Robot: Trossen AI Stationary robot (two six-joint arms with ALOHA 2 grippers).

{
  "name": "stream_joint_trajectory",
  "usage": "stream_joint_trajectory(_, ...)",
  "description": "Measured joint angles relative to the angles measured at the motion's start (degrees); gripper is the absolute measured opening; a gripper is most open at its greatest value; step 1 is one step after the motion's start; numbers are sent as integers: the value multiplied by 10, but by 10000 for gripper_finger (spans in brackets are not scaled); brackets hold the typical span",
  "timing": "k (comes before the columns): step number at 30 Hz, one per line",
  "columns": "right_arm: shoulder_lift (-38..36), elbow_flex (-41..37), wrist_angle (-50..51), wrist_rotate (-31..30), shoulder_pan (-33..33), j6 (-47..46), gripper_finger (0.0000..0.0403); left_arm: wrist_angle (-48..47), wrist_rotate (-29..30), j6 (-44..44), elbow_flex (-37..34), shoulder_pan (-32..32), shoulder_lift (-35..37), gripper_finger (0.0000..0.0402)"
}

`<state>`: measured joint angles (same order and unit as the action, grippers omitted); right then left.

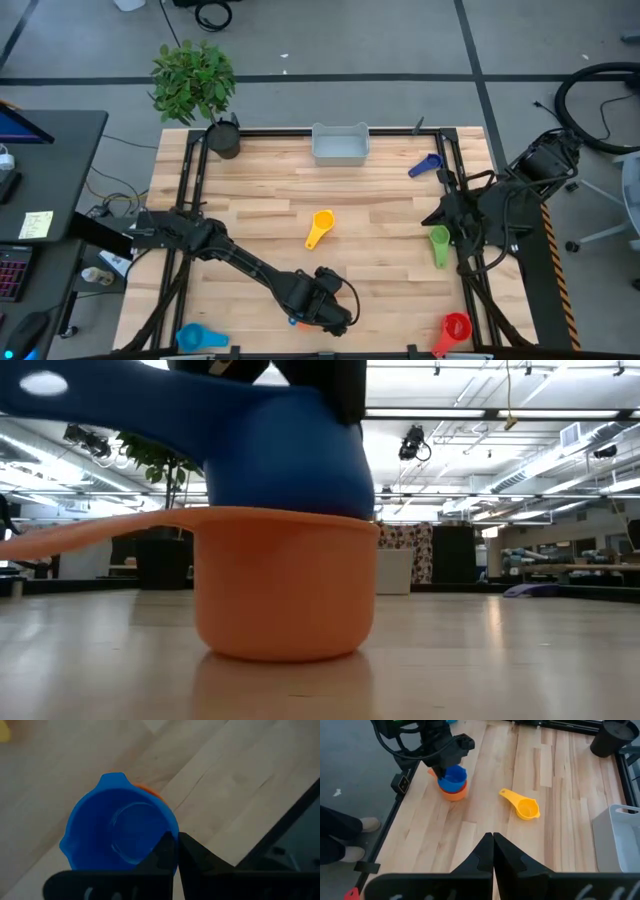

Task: Nest measuring cups in basket
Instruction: Stack the blue measuring cup on top of the orange measuring cup

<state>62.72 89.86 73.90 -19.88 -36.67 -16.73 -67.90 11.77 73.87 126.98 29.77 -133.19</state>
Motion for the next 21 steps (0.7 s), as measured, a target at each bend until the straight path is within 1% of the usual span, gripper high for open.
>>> stream_joint_trajectory(5,0,0,1,0,0,3,6,-23,4,-2,0,-9,-1,12)
stream_joint_trajectory(8,0,0,1,0,0,3,6,-30,-16,-3,0,-13,-10,12)
stream_joint_trajectory(10,0,0,2,0,0,4,6,-20,-29,-9,0,-14,-20,12)
stream_joint_trajectory(15,0,0,4,0,0,4,6,-20,-29,-13,0,-18,-27,12)
stream_joint_trajectory(18,0,0,8,0,0,4,6,-11,-27,-32,0,-24,-27,12)
stream_joint_trajectory(21,0,0,9,-2,0,4,6,8,-31,-58,0,-30,-27,28)
